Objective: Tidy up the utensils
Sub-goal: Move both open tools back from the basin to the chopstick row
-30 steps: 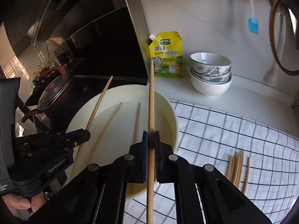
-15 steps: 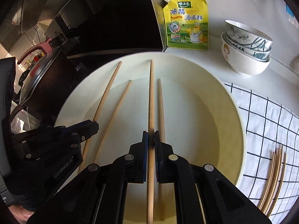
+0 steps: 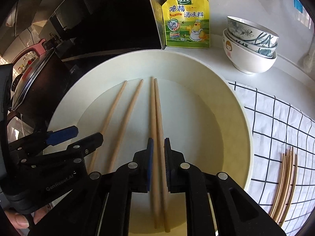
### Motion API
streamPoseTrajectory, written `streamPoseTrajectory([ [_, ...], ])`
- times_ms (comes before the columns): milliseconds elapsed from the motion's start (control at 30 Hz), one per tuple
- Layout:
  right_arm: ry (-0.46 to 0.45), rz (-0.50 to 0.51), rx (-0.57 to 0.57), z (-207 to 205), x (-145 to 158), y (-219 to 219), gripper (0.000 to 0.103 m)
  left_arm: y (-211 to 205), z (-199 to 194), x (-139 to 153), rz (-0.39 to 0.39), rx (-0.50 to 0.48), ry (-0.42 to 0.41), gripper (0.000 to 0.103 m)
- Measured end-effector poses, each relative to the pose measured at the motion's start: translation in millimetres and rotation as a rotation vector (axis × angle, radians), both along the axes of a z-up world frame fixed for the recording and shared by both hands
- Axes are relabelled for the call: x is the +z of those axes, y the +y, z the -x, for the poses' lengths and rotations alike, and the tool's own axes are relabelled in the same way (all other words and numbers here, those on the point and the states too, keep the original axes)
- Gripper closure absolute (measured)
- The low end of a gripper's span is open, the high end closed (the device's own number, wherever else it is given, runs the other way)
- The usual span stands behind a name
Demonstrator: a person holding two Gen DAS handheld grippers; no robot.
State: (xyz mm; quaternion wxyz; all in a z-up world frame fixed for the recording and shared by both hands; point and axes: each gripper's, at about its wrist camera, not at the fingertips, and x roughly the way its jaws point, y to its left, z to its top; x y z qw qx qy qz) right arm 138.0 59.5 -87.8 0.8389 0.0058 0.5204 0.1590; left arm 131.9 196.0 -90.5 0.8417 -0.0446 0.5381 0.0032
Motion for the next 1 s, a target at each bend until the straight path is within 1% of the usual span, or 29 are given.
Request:
streamPoseTrajectory([
  [33, -0.002, -0.001, -0.001, 1, 2, -2, 0.091, 1, 3, 3, 0.0, 0.005, -0.009, 0.04],
  [267, -0.019, -0.006, -0.009, 15, 14, -8, 0.09, -1, 15, 17, -0.007, 0.01, -0.032, 0.04],
  [533, -0.056, -0.009, -0.017, 38, 35, -22, 0.09, -14, 31, 32, -0.018, -0.001, -0.053, 0.04],
  [800, -0.083, -0.012, -0.031, 62, 51, -52, 0.09, -42, 51, 45, -0.004, -0.027, -0.074, 0.04],
  [1000, -0.094, -0.002, -0.054, 79, 59, -85, 0.088, -71, 63, 53, 0.006, -0.058, -0.084, 0.04],
])
